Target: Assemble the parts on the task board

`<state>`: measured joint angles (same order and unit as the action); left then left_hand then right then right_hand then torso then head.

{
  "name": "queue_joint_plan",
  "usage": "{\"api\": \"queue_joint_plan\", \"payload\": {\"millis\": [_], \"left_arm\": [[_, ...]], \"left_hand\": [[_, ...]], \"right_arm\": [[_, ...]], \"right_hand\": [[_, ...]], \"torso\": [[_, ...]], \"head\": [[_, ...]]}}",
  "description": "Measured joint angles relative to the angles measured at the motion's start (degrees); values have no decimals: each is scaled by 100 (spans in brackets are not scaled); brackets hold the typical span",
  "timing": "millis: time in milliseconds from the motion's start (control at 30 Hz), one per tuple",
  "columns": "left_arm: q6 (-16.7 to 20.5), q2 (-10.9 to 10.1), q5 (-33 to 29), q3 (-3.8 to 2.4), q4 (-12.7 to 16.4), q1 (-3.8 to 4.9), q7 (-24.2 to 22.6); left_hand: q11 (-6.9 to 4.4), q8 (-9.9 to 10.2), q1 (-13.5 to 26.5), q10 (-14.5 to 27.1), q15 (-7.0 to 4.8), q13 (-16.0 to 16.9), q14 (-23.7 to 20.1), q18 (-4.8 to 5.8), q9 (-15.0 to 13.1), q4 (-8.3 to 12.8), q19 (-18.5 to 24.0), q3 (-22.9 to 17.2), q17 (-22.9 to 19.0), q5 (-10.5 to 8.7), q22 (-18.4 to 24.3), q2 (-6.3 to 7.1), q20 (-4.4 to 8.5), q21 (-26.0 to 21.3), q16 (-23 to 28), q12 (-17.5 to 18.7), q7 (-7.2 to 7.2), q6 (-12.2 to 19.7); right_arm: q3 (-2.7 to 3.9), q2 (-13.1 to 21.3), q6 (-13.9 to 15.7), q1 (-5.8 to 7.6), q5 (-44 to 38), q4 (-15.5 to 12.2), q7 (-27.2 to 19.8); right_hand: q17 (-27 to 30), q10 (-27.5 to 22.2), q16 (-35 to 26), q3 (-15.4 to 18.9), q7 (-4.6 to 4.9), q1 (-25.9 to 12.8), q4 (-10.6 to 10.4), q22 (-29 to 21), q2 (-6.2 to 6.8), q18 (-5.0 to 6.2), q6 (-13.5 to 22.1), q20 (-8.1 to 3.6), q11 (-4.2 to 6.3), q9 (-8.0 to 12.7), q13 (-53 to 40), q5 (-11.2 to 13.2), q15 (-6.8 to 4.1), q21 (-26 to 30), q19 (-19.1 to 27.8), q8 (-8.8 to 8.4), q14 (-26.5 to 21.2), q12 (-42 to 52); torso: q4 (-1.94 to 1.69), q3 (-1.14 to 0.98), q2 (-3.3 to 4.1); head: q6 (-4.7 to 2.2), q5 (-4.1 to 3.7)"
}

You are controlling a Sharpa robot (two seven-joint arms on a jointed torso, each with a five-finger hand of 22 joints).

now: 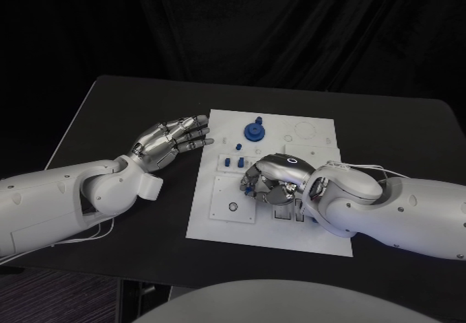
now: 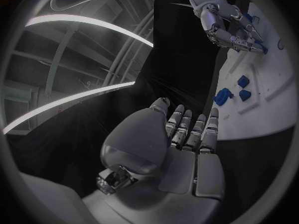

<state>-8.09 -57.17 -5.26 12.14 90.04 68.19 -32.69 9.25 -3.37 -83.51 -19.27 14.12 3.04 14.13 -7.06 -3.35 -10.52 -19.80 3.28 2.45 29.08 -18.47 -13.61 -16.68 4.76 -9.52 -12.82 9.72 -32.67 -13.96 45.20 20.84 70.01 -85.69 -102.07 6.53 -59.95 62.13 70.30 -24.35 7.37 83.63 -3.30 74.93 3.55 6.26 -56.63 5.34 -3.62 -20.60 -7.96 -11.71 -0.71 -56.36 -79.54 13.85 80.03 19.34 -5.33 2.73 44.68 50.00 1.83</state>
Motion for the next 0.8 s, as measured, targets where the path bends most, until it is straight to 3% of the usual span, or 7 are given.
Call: {"api": "queue_joint_plan", "payload": {"millis": [233,400,633,700,800], "left_arm": [[-9,9,0,2,-6,-3,10],[-16,10,0,1,-9,-4,15],[-22,10,0,0,-16,-6,24],[-23,11,0,0,-17,-6,26],[-26,11,0,1,-18,-7,28]], "left_hand": [[0,0,0,0,0,0,0,0,0,0,0,0,0,0,0,0,0,0,0,0,0,0],[0,0,0,0,0,0,0,0,0,0,0,0,0,0,0,0,0,0,0,0,0,0],[0,0,0,0,0,0,0,0,0,0,0,0,0,0,-1,0,0,0,0,0,0,0],[0,0,23,0,0,0,0,0,0,-9,0,-9,0,0,-1,-23,0,0,0,0,0,0],[0,0,23,0,0,-1,0,0,0,-15,0,-15,0,0,-1,-23,0,0,0,0,0,0]], "right_arm": [[4,-6,-79,1,2,31,13],[13,-9,-126,0,2,34,19],[19,-1,-159,-2,-40,32,27],[21,1,-166,-3,-58,29,29],[21,12,-193,-3,-89,26,33]], "right_hand": [[48,-1,-39,15,-2,38,17,0,38,-1,-2,8,2,0,-14,33,20,67,32,0,-21,-30],[127,-79,-108,30,13,42,32,-1,42,0,13,21,-76,19,-23,95,63,200,102,-40,-102,-53],[208,-169,-160,46,40,75,48,-1,73,0,41,48,-100,44,-36,165,72,311,145,-111,-174,-49],[250,-312,-201,58,99,72,37,-1,76,1,139,83,-139,81,-69,244,121,397,208,-211,-232,-43],[340,-568,-266,153,190,-53,-60,-1,199,1,583,139,-186,238,-158,358,214,564,303,-508,-325,2]], "torso": [[0,1,-1],[7,1,-3],[7,1,-3],[7,1,-3],[5,1,-1]], "head": [[0,12],[0,31],[0,33],[0,33],[0,33]]}}
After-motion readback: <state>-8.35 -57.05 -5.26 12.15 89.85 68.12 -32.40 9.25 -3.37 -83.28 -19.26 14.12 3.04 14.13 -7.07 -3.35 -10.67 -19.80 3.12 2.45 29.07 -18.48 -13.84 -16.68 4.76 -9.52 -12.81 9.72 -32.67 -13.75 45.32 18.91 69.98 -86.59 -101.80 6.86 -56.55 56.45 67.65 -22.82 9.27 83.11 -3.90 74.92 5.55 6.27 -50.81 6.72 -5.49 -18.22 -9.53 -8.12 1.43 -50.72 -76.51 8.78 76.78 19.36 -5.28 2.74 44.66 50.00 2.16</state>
